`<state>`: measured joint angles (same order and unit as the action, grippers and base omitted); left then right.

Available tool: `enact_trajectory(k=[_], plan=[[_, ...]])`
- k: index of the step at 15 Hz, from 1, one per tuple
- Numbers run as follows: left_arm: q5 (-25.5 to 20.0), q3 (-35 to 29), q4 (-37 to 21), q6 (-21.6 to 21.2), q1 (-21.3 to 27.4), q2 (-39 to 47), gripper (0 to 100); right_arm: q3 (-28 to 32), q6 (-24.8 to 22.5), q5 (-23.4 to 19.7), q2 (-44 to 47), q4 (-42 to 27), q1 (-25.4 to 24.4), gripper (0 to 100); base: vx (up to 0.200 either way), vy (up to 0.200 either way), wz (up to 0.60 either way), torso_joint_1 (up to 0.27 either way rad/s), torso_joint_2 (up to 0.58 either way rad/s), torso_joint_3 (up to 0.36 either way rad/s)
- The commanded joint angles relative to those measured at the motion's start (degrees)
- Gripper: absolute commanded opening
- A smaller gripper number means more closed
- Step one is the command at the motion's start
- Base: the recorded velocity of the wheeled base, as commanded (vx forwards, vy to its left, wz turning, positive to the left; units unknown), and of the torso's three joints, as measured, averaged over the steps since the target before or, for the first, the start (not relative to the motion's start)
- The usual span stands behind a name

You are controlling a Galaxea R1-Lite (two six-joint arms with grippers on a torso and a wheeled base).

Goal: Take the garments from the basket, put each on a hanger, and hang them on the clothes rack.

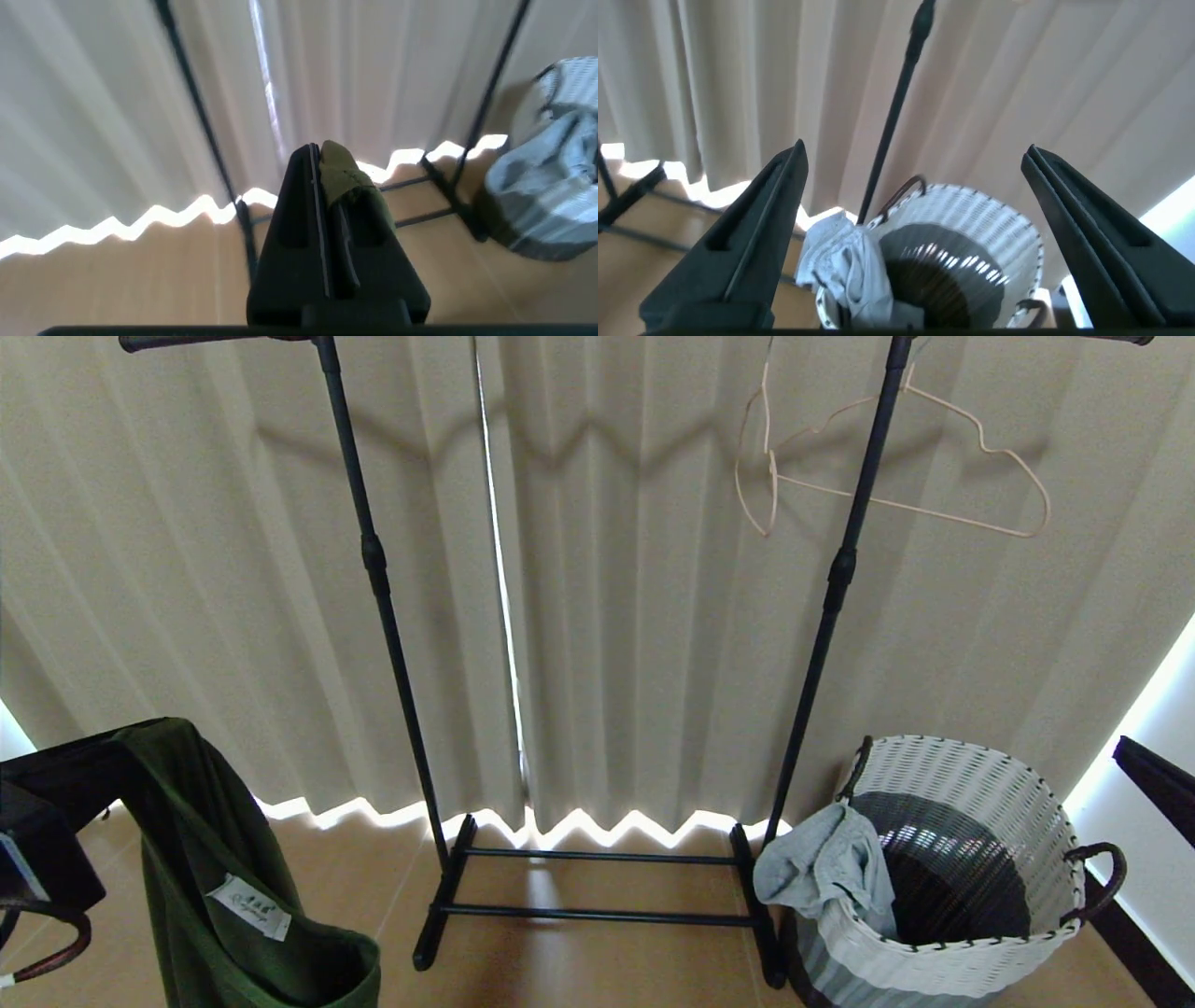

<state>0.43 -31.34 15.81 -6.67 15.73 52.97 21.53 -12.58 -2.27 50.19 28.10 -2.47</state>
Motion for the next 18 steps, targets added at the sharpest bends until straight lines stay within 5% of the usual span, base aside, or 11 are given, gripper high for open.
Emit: enact_trajectory(k=[1,6,18], plan=[[-1.39,1.46,2.03,1.31,-0.43,0.12,0,-2.28,-0.25,-0.02,-6.07,-0.68,0.10,100,0.000,0.000,0.00,0.000,0.00,0.000],[-1.48,6.73,5.37,3.06,-1.84,-0.06,0,-2.90,0.72,0.33,-5.80,-1.29,0.10,100,0.000,0.000,0.00,0.004,-0.04,-0.041],[-2.54,10.42,11.00,-0.28,-1.40,-0.59,0,-3.07,0.80,-0.02,-4.84,-2.87,0.10,100,0.000,0.000,0.00,0.098,-0.44,-0.333]])
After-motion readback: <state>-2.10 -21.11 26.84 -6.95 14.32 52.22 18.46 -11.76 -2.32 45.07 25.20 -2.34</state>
